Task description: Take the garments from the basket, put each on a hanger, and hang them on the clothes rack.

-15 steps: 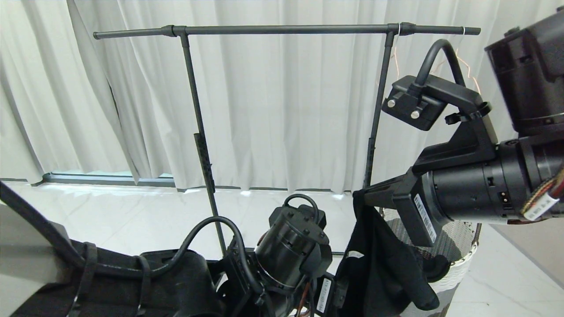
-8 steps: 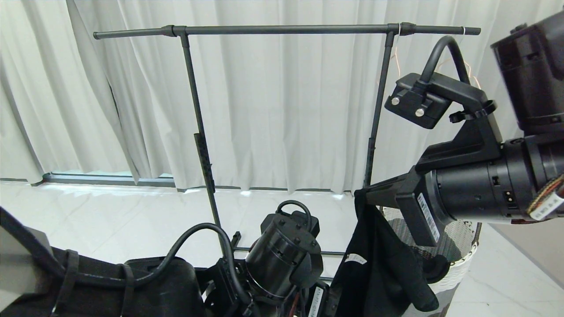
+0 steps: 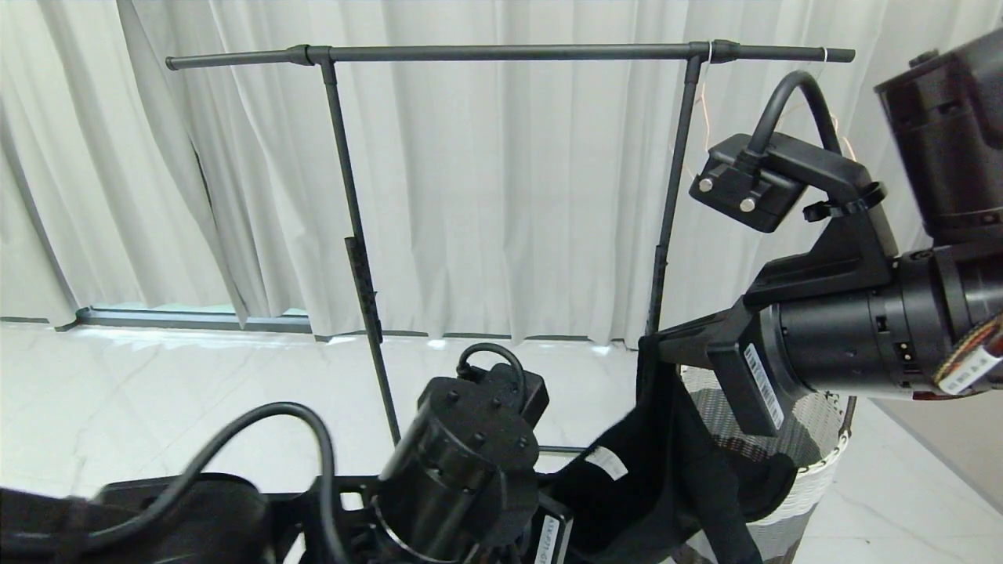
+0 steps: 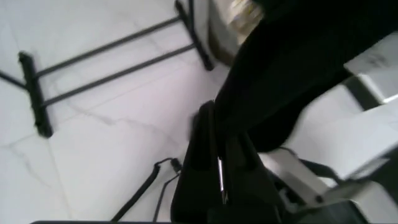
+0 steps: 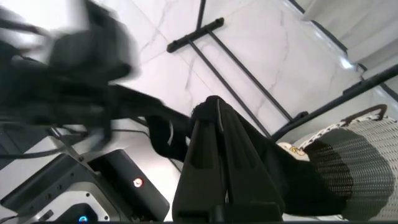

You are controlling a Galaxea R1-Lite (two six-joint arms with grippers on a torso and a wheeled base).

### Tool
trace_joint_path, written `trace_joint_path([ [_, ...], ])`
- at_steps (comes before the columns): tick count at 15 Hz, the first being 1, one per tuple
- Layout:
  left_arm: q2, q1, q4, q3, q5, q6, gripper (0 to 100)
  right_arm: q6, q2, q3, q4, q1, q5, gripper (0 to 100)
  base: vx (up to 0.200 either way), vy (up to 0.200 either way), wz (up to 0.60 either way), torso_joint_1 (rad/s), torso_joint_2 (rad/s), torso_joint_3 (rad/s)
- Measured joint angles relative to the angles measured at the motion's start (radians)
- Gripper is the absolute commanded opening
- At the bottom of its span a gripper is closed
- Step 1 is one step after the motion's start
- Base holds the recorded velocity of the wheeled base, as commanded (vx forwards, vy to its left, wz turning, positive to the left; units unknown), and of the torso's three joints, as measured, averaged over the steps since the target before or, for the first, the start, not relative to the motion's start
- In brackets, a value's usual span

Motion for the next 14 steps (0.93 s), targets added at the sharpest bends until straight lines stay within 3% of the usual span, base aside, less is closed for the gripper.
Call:
trace_joint_path([
  [2, -0.129, -0.034, 0.063, 0.007, 0.000, -0.002, 0, 0.000, 0.005, 0.000, -0.001, -0.003, -0.003, 0, 0.000, 0.000, 0.00, 0.000, 0.00, 0.000],
  [5, -0.362, -0.078, 0.329, -0.024, -0.016, -0.001, 0, -0.005, 0.017, -0.002, -0.001, -0.005, -0.004, 0, 0.000, 0.000, 0.00, 0.000, 0.00, 0.000],
  [6, -0.440, -0.087, 0.444, -0.063, -0.033, 0.000, 0, -0.006, 0.021, -0.004, -0.001, -0.005, -0.005, 0, 0.000, 0.000, 0.00, 0.000, 0.00, 0.000],
  [8, -0.541, -0.093, 0.567, -0.160, -0.050, 0.003, 0, -0.006, 0.030, -0.010, -0.002, -0.005, -0.026, 0, 0.000, 0.000, 0.00, 0.000, 0.00, 0.000],
  [11, -0.597, -0.061, 0.607, -0.228, -0.051, 0.075, 0, -0.006, 0.035, -0.011, -0.002, -0.002, -0.090, 0, 0.000, 0.000, 0.00, 0.000, 0.00, 0.000],
  [14, -0.598, 0.060, 0.609, -0.235, -0.044, 0.199, 0, -0.008, 0.034, -0.012, -0.009, -0.002, -0.113, 0, 0.000, 0.000, 0.00, 0.000, 0.00, 0.000],
])
